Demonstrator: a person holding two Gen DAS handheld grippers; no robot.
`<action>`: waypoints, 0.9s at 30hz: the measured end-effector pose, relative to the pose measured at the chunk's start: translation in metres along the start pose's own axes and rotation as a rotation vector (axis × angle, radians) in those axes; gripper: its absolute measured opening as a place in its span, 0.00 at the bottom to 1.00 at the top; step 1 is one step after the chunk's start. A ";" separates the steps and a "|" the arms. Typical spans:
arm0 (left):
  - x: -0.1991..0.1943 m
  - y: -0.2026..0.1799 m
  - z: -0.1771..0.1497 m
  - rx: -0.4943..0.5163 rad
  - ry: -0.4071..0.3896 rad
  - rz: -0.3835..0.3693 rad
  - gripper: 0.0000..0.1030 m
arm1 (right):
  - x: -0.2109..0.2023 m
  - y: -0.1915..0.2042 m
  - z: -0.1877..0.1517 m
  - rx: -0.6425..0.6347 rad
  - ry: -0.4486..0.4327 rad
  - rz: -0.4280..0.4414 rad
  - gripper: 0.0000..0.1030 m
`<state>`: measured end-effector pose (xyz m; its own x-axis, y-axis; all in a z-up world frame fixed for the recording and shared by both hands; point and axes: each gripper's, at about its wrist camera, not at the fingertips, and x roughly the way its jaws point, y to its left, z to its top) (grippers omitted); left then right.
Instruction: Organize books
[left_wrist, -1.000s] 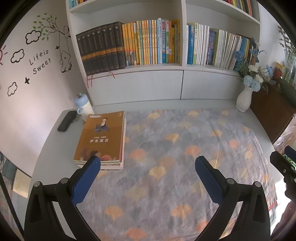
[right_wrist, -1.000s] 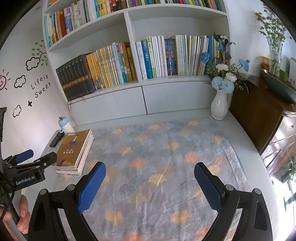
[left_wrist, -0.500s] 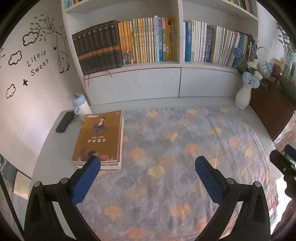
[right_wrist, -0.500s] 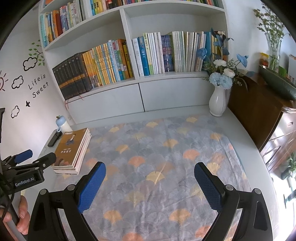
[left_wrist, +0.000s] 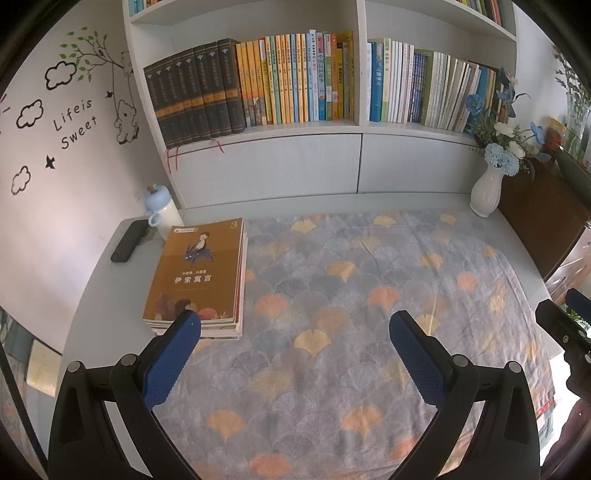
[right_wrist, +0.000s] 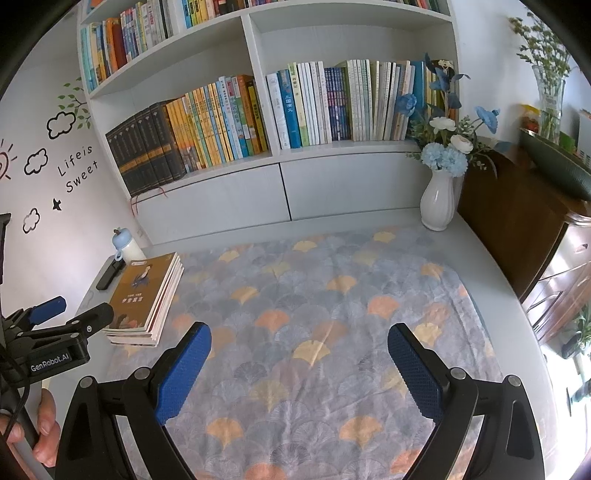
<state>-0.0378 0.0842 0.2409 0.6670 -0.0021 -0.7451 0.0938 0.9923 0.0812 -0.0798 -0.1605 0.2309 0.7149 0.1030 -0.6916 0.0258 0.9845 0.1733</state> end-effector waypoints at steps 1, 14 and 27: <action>0.000 0.000 0.000 0.001 0.000 0.000 0.99 | 0.001 0.000 0.001 0.000 0.001 0.001 0.93; 0.004 0.000 0.000 0.007 0.009 -0.006 0.99 | 0.003 0.000 0.000 -0.001 0.005 0.001 0.93; 0.008 -0.001 0.000 0.020 0.022 -0.017 0.99 | 0.006 -0.001 -0.003 0.001 0.015 -0.004 0.93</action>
<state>-0.0331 0.0828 0.2349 0.6490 -0.0165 -0.7606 0.1200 0.9895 0.0810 -0.0777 -0.1601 0.2241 0.7045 0.1012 -0.7025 0.0289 0.9849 0.1709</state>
